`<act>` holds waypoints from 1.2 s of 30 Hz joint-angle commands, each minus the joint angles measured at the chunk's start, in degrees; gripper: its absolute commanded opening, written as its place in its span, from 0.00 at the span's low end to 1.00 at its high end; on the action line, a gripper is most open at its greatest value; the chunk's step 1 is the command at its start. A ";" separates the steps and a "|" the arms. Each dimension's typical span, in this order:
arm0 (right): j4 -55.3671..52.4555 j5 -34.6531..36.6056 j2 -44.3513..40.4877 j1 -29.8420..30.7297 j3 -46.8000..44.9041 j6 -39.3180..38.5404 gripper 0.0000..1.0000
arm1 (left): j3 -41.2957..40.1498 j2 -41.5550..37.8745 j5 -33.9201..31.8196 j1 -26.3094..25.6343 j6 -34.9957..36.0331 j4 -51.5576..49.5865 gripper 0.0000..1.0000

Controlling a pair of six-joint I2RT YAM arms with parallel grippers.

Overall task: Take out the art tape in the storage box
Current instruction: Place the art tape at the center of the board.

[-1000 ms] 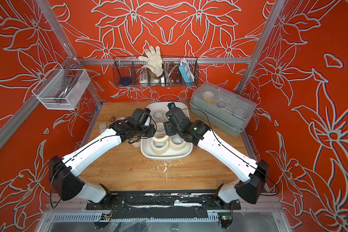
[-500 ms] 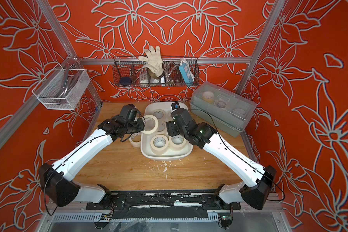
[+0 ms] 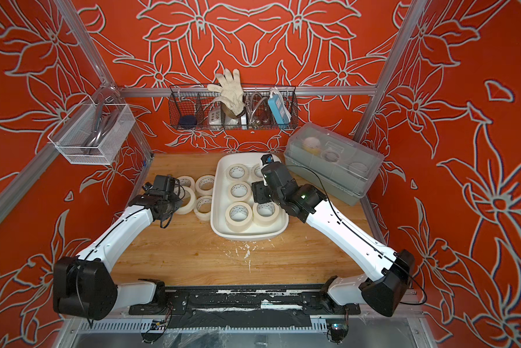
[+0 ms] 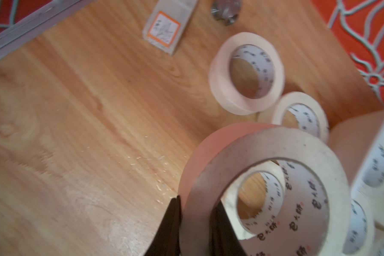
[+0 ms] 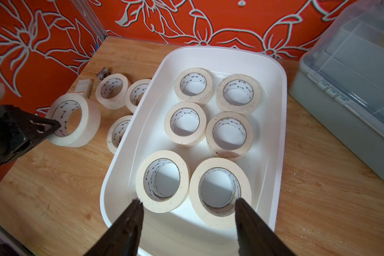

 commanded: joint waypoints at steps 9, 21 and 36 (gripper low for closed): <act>1.69 -7.97 1.34 -2.43 -0.96 2.65 0.69 | -4.80 5.31 2.18 5.93 -9.48 7.44 0.00; 1.47 -7.79 -0.71 -4.36 -2.82 3.24 0.69 | -6.99 9.76 3.41 6.92 -9.82 10.81 0.00; 1.44 -7.67 -3.06 -7.18 -5.67 2.33 0.69 | -6.70 15.09 8.75 7.01 -7.31 15.44 0.08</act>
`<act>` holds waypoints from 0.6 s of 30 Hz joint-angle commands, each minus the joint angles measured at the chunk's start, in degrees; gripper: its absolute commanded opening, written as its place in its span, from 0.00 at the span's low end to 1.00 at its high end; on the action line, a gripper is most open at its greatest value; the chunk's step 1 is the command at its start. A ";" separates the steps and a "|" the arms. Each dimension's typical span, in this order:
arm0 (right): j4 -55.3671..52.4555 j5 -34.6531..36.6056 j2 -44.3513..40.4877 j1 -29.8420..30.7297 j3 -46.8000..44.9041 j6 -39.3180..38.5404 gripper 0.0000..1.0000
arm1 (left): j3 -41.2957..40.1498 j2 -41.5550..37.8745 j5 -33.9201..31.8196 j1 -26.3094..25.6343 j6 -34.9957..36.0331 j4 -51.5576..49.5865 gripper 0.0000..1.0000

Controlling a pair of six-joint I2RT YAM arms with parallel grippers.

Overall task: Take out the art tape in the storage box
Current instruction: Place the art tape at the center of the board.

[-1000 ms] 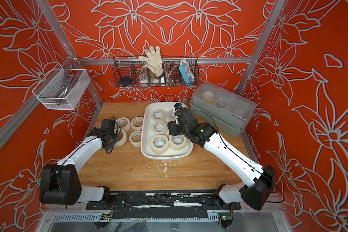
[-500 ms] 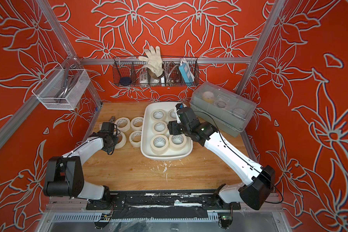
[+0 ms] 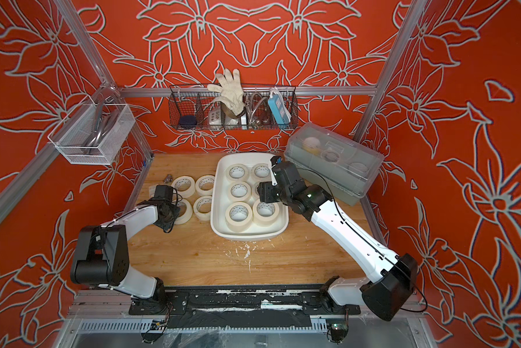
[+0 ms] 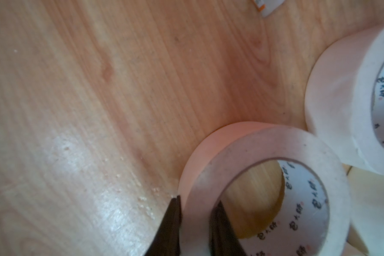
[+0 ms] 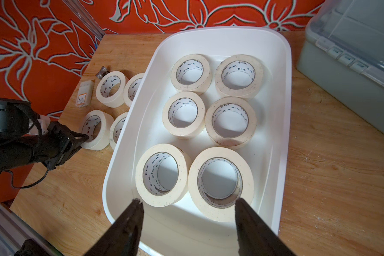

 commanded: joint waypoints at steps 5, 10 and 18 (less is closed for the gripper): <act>0.04 -0.32 -1.25 -1.32 -1.31 -1.06 0.69 | 1.85 3.49 2.52 0.30 1.56 0.30 0.16; -0.13 -0.33 -1.59 -1.81 -1.61 -1.25 0.70 | 2.58 3.70 3.36 0.30 1.94 0.23 0.36; -0.78 -0.55 -2.16 -2.20 -1.62 -1.16 0.72 | 4.64 0.60 2.71 0.32 4.72 -2.98 0.63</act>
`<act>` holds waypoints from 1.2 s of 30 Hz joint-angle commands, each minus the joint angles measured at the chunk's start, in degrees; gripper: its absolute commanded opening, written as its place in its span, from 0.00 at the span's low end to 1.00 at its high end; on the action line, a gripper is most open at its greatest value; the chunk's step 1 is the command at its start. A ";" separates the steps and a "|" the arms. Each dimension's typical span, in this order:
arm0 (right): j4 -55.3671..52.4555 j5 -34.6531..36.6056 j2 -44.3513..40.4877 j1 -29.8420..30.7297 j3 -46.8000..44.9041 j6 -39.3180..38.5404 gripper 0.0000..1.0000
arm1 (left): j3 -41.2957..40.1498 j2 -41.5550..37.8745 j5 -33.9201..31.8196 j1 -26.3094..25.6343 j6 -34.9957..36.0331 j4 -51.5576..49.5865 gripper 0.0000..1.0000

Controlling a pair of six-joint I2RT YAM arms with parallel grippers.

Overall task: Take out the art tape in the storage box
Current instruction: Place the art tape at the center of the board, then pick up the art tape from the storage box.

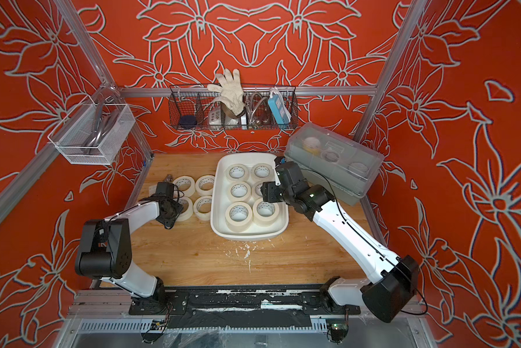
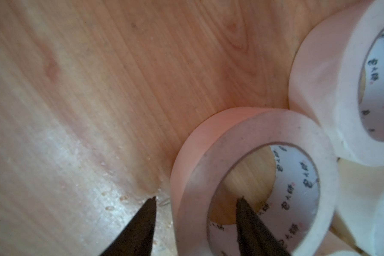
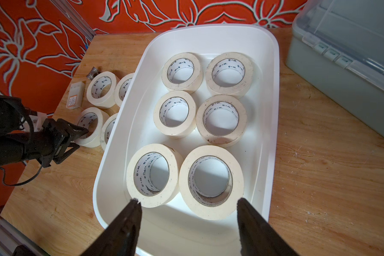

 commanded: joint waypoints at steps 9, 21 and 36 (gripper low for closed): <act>-2.04 -0.57 -2.29 -0.50 -0.76 -0.93 0.72 | 8.03 -12.34 -6.81 -5.20 9.65 -11.85 0.90; -4.31 1.51 -2.18 -0.92 -4.90 -1.65 0.80 | 17.19 -19.72 -2.87 -23.92 17.01 -15.16 0.99; -4.55 4.97 7.79 -1.31 -5.89 -1.07 0.79 | 17.72 -17.31 8.78 -36.54 19.32 -9.58 0.94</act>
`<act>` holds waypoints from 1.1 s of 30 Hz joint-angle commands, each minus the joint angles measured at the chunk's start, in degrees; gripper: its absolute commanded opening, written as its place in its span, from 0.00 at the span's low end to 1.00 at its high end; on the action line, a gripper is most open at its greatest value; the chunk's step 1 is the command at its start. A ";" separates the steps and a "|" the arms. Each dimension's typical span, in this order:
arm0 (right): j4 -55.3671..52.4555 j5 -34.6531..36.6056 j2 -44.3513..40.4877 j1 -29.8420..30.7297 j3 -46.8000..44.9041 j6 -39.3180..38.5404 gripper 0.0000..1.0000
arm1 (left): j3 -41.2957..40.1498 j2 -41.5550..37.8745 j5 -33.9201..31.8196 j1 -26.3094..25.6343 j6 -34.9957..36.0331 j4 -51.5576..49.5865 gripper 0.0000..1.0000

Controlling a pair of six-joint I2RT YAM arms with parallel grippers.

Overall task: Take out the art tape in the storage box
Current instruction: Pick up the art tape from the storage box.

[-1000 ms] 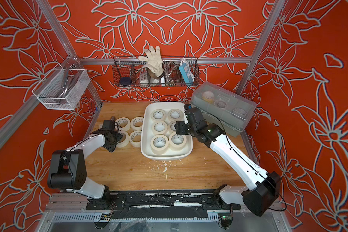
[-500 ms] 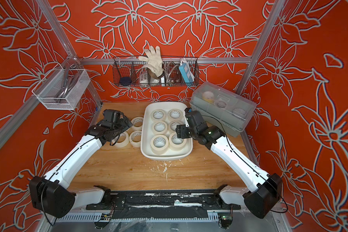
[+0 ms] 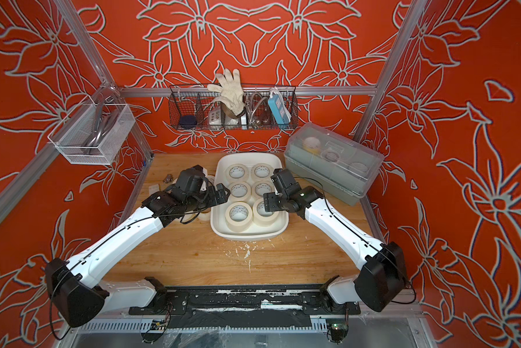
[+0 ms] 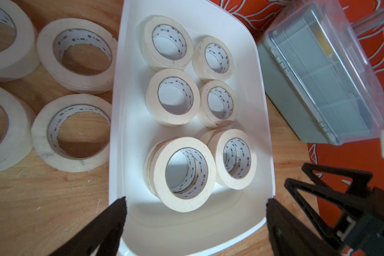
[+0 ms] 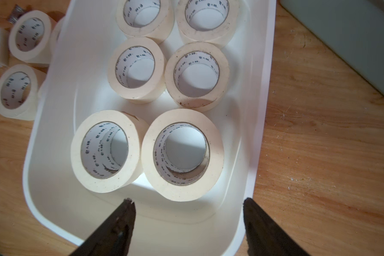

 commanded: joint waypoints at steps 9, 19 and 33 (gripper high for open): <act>0.03 4.62 10.51 -1.20 -0.39 4.29 0.69 | -2.11 0.38 1.10 -2.42 0.64 2.10 0.92; 1.63 2.85 16.62 -1.59 -0.26 6.85 0.65 | -2.62 0.62 0.73 -2.41 1.02 2.09 0.90; 4.14 1.56 17.52 -1.71 -0.44 6.60 0.29 | -2.92 0.82 0.89 -2.43 1.81 3.16 0.90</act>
